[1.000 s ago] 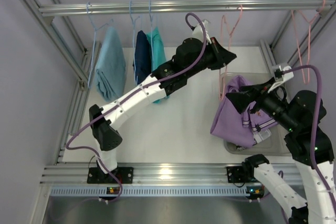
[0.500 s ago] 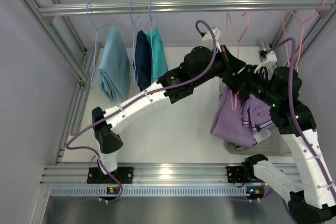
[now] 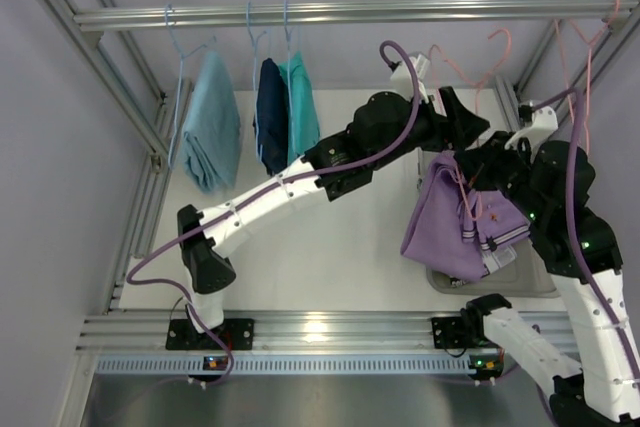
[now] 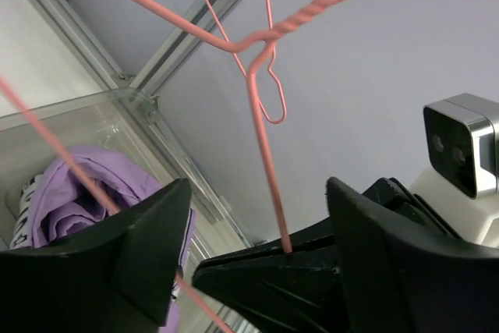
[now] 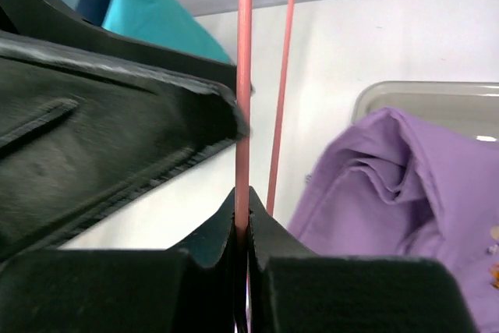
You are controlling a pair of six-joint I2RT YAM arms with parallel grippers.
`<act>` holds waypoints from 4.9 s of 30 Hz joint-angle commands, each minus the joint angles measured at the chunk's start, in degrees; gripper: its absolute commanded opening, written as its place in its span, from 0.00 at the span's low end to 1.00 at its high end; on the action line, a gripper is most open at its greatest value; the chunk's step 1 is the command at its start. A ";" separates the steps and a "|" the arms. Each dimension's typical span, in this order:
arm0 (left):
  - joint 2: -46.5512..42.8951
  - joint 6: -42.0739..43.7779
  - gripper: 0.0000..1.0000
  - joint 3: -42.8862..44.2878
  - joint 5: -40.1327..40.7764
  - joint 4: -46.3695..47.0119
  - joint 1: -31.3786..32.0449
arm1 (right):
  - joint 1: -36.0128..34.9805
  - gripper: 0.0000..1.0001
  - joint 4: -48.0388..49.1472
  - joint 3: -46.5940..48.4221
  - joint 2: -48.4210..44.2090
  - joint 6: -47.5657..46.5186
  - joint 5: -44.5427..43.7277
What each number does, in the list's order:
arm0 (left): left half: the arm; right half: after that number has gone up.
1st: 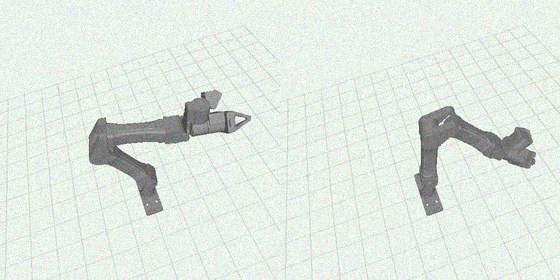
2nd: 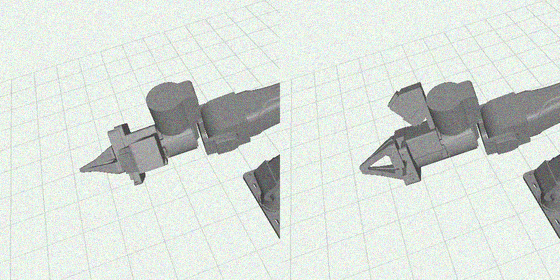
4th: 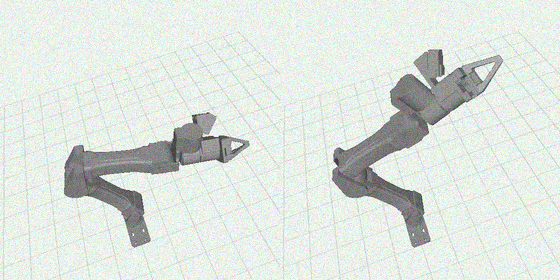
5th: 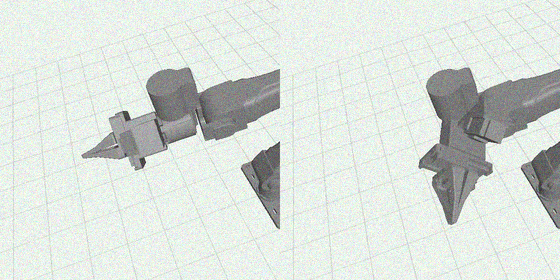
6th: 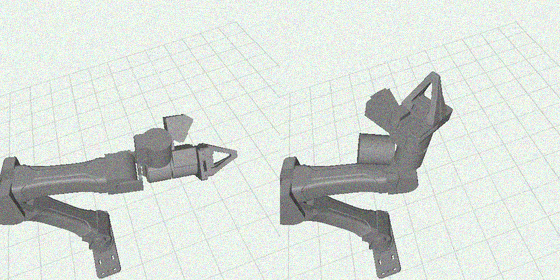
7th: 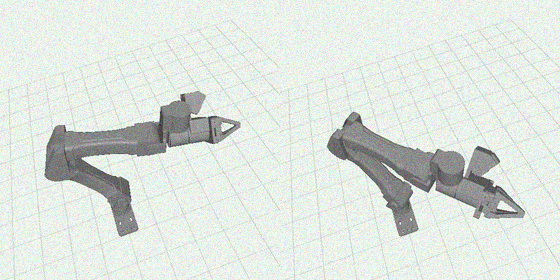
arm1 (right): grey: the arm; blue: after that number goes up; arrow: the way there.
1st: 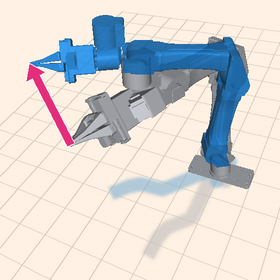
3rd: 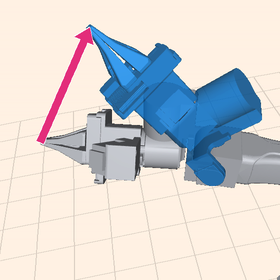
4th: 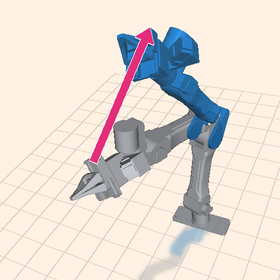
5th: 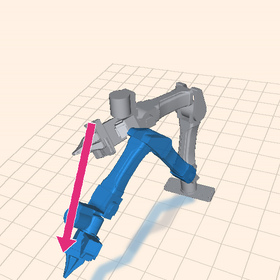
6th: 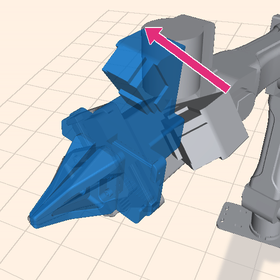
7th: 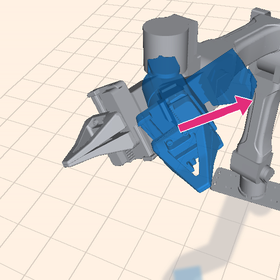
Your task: Remove the trousers from the hanger
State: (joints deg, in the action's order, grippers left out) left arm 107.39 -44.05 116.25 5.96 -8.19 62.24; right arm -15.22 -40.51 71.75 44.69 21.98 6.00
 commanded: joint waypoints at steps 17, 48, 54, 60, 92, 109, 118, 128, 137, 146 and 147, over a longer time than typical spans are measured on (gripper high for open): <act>-14.40 14.50 0.99 -7.97 -10.79 1.26 -6.06 | 0.46 0.00 -9.41 9.02 -4.53 -12.30 -14.61; -25.22 28.94 0.99 -7.08 -19.49 -22.40 -29.97 | 44.22 0.00 -6.52 26.26 26.24 -27.95 28.00; -25.92 25.34 0.99 -9.01 -22.04 -23.81 -34.99 | 46.25 0.00 -6.51 22.04 27.82 -34.01 31.34; -28.20 22.70 0.99 -11.56 -20.56 -23.89 -37.98 | 46.69 0.00 -7.21 18.52 29.05 -38.85 32.23; -30.67 22.08 0.99 -15.44 -18.70 -23.46 -40.70 | 50.64 0.00 13.34 16.59 27.74 -24.88 40.75; -29.61 21.64 0.99 -15.61 -18.70 -23.45 -40.88 | 50.99 0.00 16.70 14.73 24.13 -23.29 40.41; -29.44 21.47 0.99 -15.52 -19.05 -23.11 -40.88 | 51.61 0.00 13.88 16.13 24.48 -23.65 35.32; -28.47 21.73 0.99 -15.08 -19.14 -23.10 -40.88 | 48.27 0.00 6.07 28.44 40.64 -26.98 34.34; -29.87 21.38 0.99 -17.19 -18.08 -24.07 -41.67 | 45.99 0.00 1.06 20.81 36.10 -35.24 33.46; -29.52 22.87 0.94 -15.53 -18.09 -25.56 -41.94 | 45.99 0.45 -0.62 18.60 30.73 -36.04 33.90; -29.26 23.39 0.93 -15.18 -18.00 -25.65 -41.93 | 45.99 0.54 -1.23 19.39 30.55 -35.78 33.90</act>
State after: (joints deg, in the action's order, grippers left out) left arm 78.89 -22.20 99.07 -12.56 -34.04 20.58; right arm 31.24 -39.66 89.67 77.30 -12.38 38.94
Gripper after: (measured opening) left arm 0.938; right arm 0.460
